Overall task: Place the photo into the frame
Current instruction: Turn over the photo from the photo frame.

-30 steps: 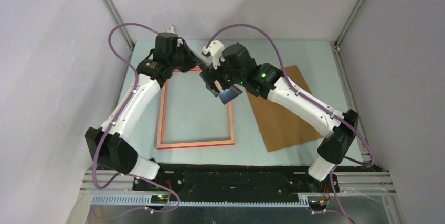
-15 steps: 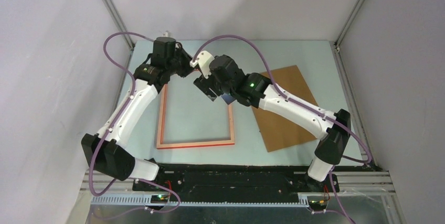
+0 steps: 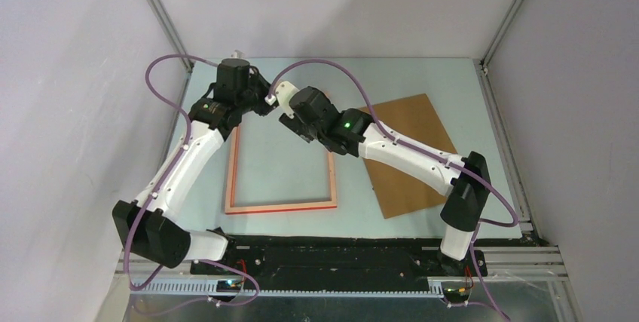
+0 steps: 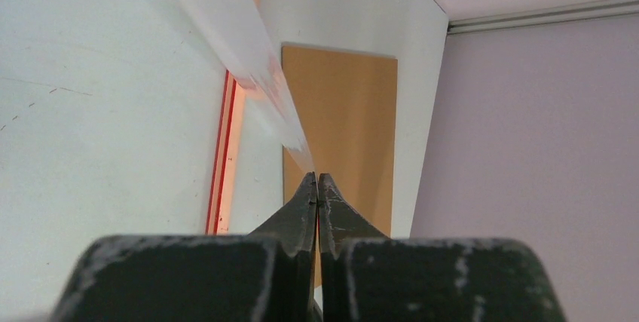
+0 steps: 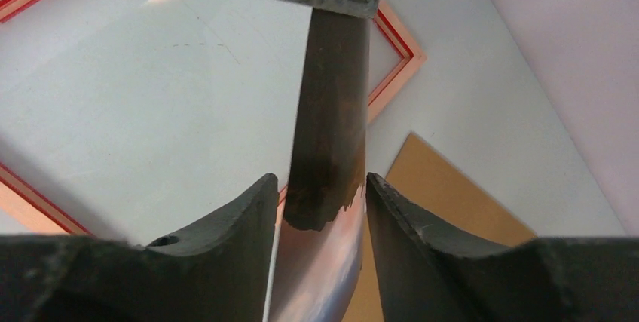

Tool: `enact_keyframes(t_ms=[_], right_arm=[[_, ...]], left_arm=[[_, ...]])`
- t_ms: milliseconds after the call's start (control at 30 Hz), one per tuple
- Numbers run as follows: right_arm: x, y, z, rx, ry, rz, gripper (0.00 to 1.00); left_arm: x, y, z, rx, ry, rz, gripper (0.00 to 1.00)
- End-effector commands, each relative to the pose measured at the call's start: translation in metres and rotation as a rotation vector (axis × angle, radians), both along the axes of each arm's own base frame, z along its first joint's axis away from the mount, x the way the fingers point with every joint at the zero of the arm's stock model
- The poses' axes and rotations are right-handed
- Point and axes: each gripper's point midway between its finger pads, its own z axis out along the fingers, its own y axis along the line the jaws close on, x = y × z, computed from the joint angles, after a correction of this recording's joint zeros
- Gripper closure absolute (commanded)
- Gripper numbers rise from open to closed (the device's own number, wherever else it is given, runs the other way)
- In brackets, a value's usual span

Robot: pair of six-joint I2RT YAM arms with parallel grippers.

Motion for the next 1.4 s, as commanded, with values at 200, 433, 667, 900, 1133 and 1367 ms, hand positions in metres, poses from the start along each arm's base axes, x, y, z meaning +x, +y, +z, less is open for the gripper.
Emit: enact_keyframes(t_ms=[200, 433, 667, 900, 1133, 1367], right_arm=[[0.007, 0.002, 0.019, 0.031, -0.052, -0.014, 0.68], [0.007, -0.002, 0.024, 0.027, -0.060, -0.019, 1.00], [0.005, -0.005, 0.035, 0.029, -0.074, -0.016, 1.00], [0.001, -0.009, 0.053, 0.055, -0.090, -0.012, 1.00], [-0.004, -0.009, 0.095, 0.157, -0.073, -0.002, 1.00], [0.002, -0.012, 0.113, 0.311, 0.063, -0.012, 1.00]], left_arm=[[-0.004, -0.003, 0.020, -0.046, -0.079, -0.009, 0.90], [-0.005, 0.000, 0.026, -0.028, -0.115, -0.012, 0.82], [-0.007, 0.006, 0.042, -0.012, -0.175, -0.015, 0.52], [-0.007, 0.030, 0.077, 0.006, -0.277, 0.009, 0.02], [-0.027, 0.061, 0.122, 0.054, -0.435, -0.046, 0.00], [-0.053, 0.114, 0.172, 0.233, -0.627, -0.005, 0.00]])
